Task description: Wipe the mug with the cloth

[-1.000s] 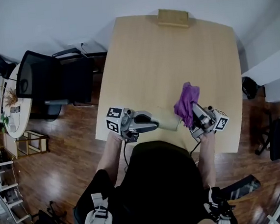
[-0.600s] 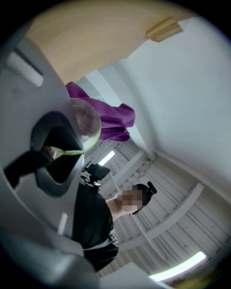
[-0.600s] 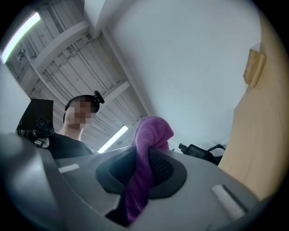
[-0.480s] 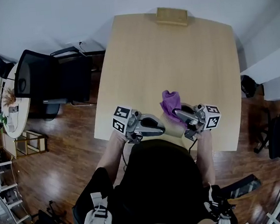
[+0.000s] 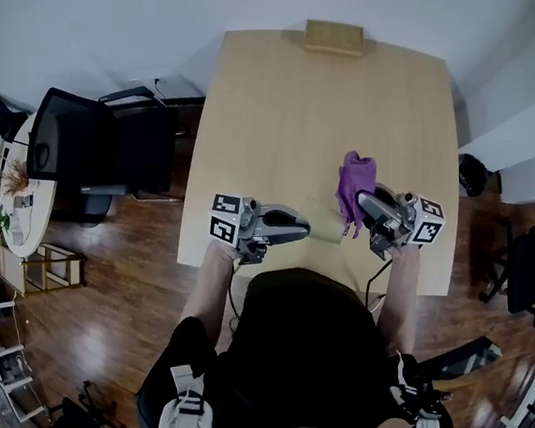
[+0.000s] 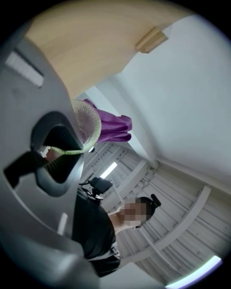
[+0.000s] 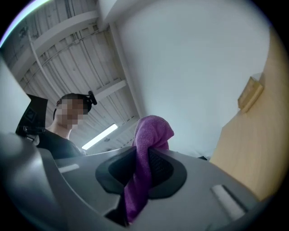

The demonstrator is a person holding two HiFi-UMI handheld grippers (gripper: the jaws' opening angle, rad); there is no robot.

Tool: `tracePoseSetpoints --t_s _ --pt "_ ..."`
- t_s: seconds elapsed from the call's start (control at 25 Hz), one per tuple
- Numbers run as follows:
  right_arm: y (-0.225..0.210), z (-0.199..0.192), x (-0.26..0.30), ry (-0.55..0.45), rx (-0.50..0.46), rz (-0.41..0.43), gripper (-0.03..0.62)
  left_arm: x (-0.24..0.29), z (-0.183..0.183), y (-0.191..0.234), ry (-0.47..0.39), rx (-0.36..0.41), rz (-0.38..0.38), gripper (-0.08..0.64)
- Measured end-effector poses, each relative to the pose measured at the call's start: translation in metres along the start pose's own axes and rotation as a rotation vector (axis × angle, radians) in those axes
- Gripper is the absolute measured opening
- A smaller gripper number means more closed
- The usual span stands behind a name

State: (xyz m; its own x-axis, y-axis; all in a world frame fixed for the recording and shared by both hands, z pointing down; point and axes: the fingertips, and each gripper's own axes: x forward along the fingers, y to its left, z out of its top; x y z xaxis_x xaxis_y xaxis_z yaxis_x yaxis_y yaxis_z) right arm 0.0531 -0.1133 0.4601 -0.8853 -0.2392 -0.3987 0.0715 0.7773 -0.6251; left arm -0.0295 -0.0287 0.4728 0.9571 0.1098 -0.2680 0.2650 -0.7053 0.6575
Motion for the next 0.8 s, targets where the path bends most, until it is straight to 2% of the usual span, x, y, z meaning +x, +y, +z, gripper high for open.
tracePoseSetpoints --t_s 0.16,0.36,0.44,0.6,0.72,0.8 --pt "0.011 -0.042 0.022 0.189 -0.044 0.027 0.06 0.011 -0.008 -0.006 0.05 -0.005 -0.043 0.041" --pt "0.002 -0.075 0.036 0.3 -0.039 -0.006 0.06 0.033 -0.036 -0.011 0.156 -0.036 -0.094 0.077" --pt "-0.006 -0.074 0.031 0.279 -0.02 -0.038 0.06 0.031 -0.039 -0.006 0.145 -0.048 -0.074 0.066" --pt "-0.016 -0.044 0.0 0.138 -0.031 -0.116 0.06 0.017 -0.031 0.002 0.079 -0.058 -0.023 0.041" --pt "-0.002 -0.028 -0.013 0.13 -0.137 -0.115 0.06 -0.001 -0.025 0.016 0.052 -0.059 0.057 0.041" --pt "0.01 -0.032 -0.011 0.207 -0.236 -0.105 0.06 -0.005 -0.025 0.023 0.063 -0.063 0.095 0.041"
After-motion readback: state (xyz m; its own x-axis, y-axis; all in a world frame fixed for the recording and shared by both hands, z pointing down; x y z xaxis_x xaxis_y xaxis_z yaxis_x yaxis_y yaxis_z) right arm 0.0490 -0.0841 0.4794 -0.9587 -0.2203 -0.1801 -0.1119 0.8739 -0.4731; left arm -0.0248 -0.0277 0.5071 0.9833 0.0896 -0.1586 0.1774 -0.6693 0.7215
